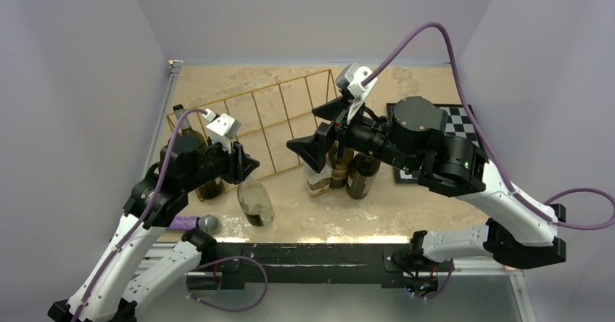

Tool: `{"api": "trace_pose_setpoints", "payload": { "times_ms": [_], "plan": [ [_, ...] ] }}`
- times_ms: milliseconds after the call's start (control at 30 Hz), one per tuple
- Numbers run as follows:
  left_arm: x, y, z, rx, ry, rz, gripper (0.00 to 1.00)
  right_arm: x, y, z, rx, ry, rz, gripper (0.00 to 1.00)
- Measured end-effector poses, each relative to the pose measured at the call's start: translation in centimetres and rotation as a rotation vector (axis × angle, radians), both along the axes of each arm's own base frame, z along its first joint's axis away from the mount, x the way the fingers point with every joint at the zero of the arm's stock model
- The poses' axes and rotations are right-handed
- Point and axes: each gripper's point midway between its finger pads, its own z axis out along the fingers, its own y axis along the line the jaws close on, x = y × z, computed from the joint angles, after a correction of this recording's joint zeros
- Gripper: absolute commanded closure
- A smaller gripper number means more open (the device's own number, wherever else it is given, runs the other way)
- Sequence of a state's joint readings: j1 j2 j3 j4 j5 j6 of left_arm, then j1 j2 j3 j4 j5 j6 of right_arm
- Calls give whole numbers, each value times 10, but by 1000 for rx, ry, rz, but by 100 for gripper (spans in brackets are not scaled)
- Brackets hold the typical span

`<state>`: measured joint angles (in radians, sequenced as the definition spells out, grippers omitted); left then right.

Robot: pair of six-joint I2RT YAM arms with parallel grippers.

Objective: Put the wine bottle on the wine rack

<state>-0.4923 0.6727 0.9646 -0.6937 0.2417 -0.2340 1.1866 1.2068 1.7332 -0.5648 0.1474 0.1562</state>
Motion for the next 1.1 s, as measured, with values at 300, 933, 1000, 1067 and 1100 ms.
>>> {"api": "trace_pose_setpoints", "payload": {
  "times_ms": [300,933,1000,1067,1100],
  "plan": [
    [6,22,1,76,15,113,100,-1,-1,-18,-33,16,4,1],
    [64,59,42,216,-25,416,100,-12,-23,-41,-33,66,2,1],
    [70,63,43,223,-26,443,100,-13,-24,-44,-35,71,2,1],
    [75,67,43,226,-28,470,100,-13,-24,-45,-35,75,0,1],
    [78,69,43,228,-26,481,100,-14,-24,-46,-35,78,0,1]
  ]
}}
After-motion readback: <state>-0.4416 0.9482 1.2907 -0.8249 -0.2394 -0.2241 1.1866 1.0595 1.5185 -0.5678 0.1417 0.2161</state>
